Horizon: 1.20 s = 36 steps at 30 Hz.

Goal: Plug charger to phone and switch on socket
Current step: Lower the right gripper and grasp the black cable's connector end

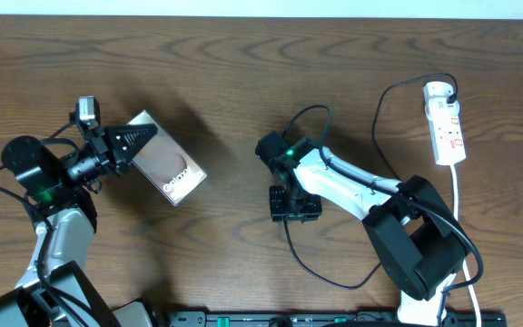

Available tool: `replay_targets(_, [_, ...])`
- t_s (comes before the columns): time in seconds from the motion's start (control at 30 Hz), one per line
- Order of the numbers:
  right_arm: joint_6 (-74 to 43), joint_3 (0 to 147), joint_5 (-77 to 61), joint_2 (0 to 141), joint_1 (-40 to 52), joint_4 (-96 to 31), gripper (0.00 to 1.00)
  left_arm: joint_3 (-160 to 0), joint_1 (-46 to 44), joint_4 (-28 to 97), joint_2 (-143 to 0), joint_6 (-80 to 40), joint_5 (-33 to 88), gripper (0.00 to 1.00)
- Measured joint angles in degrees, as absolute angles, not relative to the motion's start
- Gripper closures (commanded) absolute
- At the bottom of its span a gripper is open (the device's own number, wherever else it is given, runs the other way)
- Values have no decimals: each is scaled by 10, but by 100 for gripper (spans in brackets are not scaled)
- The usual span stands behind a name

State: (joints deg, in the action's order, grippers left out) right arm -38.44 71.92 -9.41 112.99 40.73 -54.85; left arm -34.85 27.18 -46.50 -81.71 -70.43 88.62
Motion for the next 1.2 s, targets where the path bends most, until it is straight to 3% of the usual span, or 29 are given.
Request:
replay_targets(0.17, [-386, 719, -99, 1131, 407, -552, 52, -349, 272, -465, -817, -704, 886, 93])
replay_targets(0.37, [-389, 719, -109, 1134, 407, -561, 62, -349, 272, -465, -817, -704, 886, 93])
replay_targets(0.67, [-393, 719, -118, 1136, 411, -563, 89, -349, 272, -465, -817, -700, 886, 93])
replay_targets(0.87, [-394, 719, -122, 1137, 411, -561, 90, -349, 272, -465, -817, -700, 886, 92])
replay_targets(0.93, [-394, 719, -122, 1137, 411, -561, 82, -349, 272, -465, -817, -700, 886, 93])
replay_targets(1.03, [-393, 719, -128, 1137, 411, -556, 78, -349, 272, -465, -817, -700, 886, 93])
replay_targets(1.2, [-394, 719, -131, 1137, 411, -554, 84, -349, 272, -465, -817, -696, 886, 93])
